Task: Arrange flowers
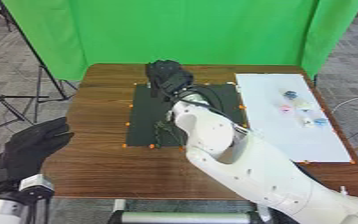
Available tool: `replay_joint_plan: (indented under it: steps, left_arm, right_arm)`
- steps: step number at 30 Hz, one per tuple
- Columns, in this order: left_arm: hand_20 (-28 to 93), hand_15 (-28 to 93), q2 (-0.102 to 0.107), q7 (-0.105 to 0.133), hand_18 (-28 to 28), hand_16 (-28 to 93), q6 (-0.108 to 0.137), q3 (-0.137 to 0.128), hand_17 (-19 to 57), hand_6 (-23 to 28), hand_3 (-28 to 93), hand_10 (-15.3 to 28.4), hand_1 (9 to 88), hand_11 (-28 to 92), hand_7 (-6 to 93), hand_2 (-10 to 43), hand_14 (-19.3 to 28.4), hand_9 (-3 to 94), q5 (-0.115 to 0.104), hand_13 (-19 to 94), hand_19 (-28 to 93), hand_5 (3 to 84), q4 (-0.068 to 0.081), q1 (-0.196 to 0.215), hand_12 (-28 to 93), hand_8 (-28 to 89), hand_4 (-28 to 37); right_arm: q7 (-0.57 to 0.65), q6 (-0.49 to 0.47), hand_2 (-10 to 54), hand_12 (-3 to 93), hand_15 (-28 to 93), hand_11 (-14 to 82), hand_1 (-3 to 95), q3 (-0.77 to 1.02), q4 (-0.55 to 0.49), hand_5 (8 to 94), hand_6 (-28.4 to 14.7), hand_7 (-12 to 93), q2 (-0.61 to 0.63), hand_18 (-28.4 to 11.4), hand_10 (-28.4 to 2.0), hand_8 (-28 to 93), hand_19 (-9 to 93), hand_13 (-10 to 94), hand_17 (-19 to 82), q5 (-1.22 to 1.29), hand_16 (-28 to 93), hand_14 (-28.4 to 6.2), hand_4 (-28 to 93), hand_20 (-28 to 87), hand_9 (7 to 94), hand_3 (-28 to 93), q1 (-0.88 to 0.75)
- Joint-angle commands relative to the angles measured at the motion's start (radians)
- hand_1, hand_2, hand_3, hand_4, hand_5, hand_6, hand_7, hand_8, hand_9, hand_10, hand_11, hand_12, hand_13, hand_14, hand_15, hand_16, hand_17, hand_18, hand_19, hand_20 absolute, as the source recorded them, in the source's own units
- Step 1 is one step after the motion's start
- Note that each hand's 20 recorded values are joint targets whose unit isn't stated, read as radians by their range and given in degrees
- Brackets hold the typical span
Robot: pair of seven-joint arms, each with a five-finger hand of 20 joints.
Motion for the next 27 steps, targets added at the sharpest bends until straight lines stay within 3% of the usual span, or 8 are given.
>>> replay_joint_plan:
  steps: [1,2,7,9,10,14,22,27]
  left_arm:
    - [10,62,-0.012,-0.073,23.6,-14,-0.046,0.009,-9.8,12.4,83,20.6,27.6,31,17.7,5.1,28.2,38.4,0.033,26,59,46.6,0.029,-0.092,9,-10,-15.0]
    - [10,62,-0.005,-0.066,23.6,-14,-0.046,0.020,-9.8,12.4,83,20.6,27.6,31,17.7,5.1,28.2,38.4,0.031,26,59,46.6,0.036,-0.108,9,-10,-15.0]
    - [10,61,-0.005,-0.078,23.6,-14,-0.052,0.040,-9.8,12.4,83,20.4,27.6,30,17.6,5.1,28.1,38.4,0.048,26,58,46.6,0.045,-0.144,10,-10,-14.9]
    - [10,61,0.000,-0.072,23.6,-14,-0.054,0.050,-9.8,12.4,83,20.4,27.6,30,17.5,5.1,28.0,38.4,0.044,26,58,46.6,0.050,-0.162,10,-10,-14.9]
    - [10,61,-0.005,-0.081,23.6,-14,-0.058,0.048,-9.8,12.5,83,20.4,27.6,30,17.5,5.1,28.0,38.4,0.049,26,58,46.7,0.048,-0.164,10,-10,-14.9]
    - [10,61,0.003,-0.065,23.5,-14,-0.056,0.060,-9.8,12.8,83,20.6,27.6,30,17.2,5.1,28.0,38.5,0.043,26,58,46.9,0.054,-0.174,10,-10,-14.9]
    - [10,61,0.007,-0.072,23.5,-14,-0.060,0.075,-9.8,13.1,83,20.9,27.8,30,16.8,4.9,28.2,38.6,0.044,26,58,47.1,0.060,-0.195,10,-9,-15.0]
    - [10,61,0.017,-0.069,23.5,-14,-0.057,0.084,-9.8,13.3,83,21.2,27.9,30,16.5,5.0,28.3,38.5,0.039,26,58,47.3,0.064,-0.205,10,-9,-15.1]
  right_arm:
    - [0.035,-0.034,-9.5,38.3,66,13.0,57.1,-0.013,0.076,78.5,-2.3,31,-0.105,-13.3,-8.2,12,93,88,66,-0.013,26,-4.0,-28,37,93.7,79,-0.122]
    - [0.053,-0.033,-9.5,38.3,66,13.0,57.1,-0.020,0.082,78.6,-2.4,31,-0.105,-13.3,-8.2,12,93,88,66,-0.004,26,-4.1,-28,37,93.7,79,-0.119]
    - [0.082,-0.073,-9.5,38.4,67,12.9,57.2,-0.007,0.128,78.7,-2.6,30,-0.127,-13.7,-8.2,13,93,87,65,-0.009,26,-4.5,-28,37,93.7,79,-0.142]
    - [0.089,-0.078,-9.5,38.5,67,12.8,57.4,-0.004,0.142,78.7,-2.7,29,-0.127,-13.9,-8.2,12,93,87,65,-0.014,26,-4.6,-28,38,93.6,79,-0.141]
    - [0.093,-0.090,-9.5,38.6,67,12.7,57.6,0.002,0.146,78.5,-2.8,29,-0.132,-13.9,-8.1,12,93,87,65,-0.015,26,-4.6,-28,38,93.4,78,-0.147]
    - [0.104,-0.101,-9.5,38.2,67,12.3,57.3,0.005,0.159,78.3,-3.2,28,-0.139,-14.4,-8.4,11,93,86,64,-0.020,26,-5.0,-28,38,92.5,78,-0.144]
    - [0.112,-0.104,-9.5,37.9,67,12.7,53.0,0.008,0.155,76.2,-4.0,26,-0.159,-14.6,-9.0,9,93,85,63,0.001,26,-5.1,-28,38,91.4,75,-0.147]
    - [0.114,-0.099,-9.5,31.5,68,21.0,50.5,0.009,0.154,74.9,-4.3,26,-0.169,-14.5,-10.1,8,93,85,63,0.014,25,-5.1,-28,38,87.9,72,-0.141]
